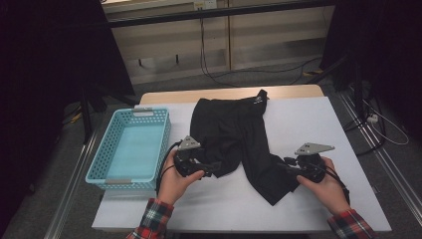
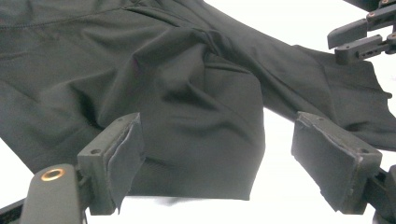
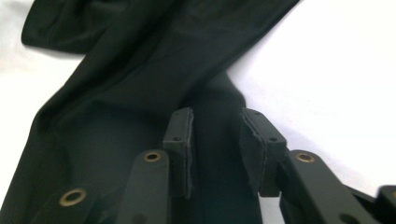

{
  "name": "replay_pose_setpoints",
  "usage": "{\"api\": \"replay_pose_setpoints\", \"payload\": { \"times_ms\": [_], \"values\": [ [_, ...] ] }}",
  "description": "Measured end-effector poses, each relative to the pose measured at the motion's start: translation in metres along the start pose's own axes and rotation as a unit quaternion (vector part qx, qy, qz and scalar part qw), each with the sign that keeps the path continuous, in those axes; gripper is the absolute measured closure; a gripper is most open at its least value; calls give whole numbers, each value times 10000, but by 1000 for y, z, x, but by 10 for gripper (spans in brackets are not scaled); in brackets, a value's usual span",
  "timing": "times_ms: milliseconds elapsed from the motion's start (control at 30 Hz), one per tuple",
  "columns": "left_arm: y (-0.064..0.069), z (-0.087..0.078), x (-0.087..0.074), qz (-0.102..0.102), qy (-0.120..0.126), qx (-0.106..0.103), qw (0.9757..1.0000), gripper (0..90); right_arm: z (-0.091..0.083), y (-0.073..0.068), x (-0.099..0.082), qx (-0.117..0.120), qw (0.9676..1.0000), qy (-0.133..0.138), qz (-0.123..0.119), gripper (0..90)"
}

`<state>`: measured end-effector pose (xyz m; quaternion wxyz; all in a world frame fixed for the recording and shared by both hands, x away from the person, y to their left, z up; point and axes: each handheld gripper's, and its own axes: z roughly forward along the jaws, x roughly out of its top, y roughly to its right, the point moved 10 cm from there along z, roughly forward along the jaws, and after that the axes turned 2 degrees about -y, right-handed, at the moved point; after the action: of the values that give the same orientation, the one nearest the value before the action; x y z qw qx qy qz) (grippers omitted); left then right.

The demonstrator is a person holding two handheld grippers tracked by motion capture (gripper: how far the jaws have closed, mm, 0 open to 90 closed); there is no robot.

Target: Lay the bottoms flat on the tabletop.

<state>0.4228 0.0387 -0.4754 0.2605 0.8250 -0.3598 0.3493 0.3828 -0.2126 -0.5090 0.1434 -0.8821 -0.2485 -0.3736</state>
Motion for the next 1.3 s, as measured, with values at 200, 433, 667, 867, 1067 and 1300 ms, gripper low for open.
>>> {"api": "replay_pose_setpoints", "payload": {
  "times_ms": [200, 433, 667, 867, 1067, 1300],
  "values": [
    [0, -1, 0, 4, 15, 10, 10000, 176, 8, -15, -7, 162, 9990, -326, -266, 730],
    [1, 0, 0, 15, 7, -6, 10000, 176, 12, -19, -9, 312, 9986, -383, -165, 896],
    [5, 1, 2, 80, -2, -10, 10000, 176, -1, -18, 5, 440, 9990, -36, 32, 900],
    [11, 4, 2, 87, -4, -115, 9999, 176, -27, -6, 28, 336, 9980, 498, 210, 900],
    [21, 9, 3, 185, -7, -206, 9996, 178, -40, 32, 33, 33, 9934, 861, 754, 900],
    [49, 24, 9, 432, 103, -486, 9978, 193, -27, 63, 20, -414, 9929, 646, 909, 900]
  ]
}}
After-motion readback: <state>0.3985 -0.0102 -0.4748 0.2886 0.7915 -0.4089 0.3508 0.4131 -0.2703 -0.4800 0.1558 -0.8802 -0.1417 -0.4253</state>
